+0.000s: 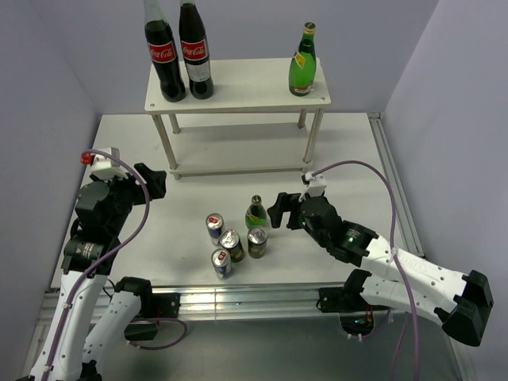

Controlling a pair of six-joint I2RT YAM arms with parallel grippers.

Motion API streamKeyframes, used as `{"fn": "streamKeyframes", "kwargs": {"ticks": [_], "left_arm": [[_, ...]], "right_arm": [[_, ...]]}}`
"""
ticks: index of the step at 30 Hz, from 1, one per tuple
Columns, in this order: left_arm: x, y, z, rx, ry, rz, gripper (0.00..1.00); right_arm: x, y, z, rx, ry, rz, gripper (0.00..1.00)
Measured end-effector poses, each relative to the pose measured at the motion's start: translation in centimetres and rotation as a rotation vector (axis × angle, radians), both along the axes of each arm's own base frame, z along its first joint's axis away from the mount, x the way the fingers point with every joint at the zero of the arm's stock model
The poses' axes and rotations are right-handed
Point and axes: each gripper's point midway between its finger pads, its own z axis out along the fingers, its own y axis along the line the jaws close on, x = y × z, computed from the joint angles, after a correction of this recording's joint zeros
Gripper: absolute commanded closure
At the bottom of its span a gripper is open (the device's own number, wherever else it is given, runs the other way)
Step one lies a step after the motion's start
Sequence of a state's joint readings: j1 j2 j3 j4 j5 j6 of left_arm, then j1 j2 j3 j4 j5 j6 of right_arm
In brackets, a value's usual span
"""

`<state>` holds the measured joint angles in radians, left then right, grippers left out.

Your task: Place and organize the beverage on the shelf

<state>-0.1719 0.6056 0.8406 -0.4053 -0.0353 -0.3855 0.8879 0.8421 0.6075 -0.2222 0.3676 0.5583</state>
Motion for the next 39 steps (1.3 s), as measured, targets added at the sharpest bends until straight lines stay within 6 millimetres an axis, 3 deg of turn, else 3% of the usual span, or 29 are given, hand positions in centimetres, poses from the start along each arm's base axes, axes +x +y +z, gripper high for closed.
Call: {"fn": "streamKeyframes", "kwargs": {"ticks": [11,19,29,35,38,39], "left_arm": [[0.0,0.2,0.0,0.002,-0.001,0.009,0.01],[0.1,0.3,0.0,0.005,-0.001,0.014,0.01],[0.0,0.3,0.0,0.005,-0.002,0.014,0.01],[0.0,0.3,0.1,0.005,-0.003,0.014,0.01],[0.0,0.3,0.1,0.005,-0.003,0.013,0.01],[0.0,0.3,0.1,0.005,-0.003,0.013,0.01]], "right_arm": [[0.2,2.9,1.1,0.040,0.003,0.077,0.00],[0.6,5.8,-0.2,0.023,0.040,0.136,0.00],[2.2,7.2,-2.3,-0.026,0.033,0.138,0.00],[3.5,7.7,-2.5,-0.054,-0.009,0.120,0.00],[4.2,7.9,-1.9,-0.059,-0.036,0.113,0.06],[4.3,7.9,-1.6,-0.059,-0.045,0.111,0.12]]}}
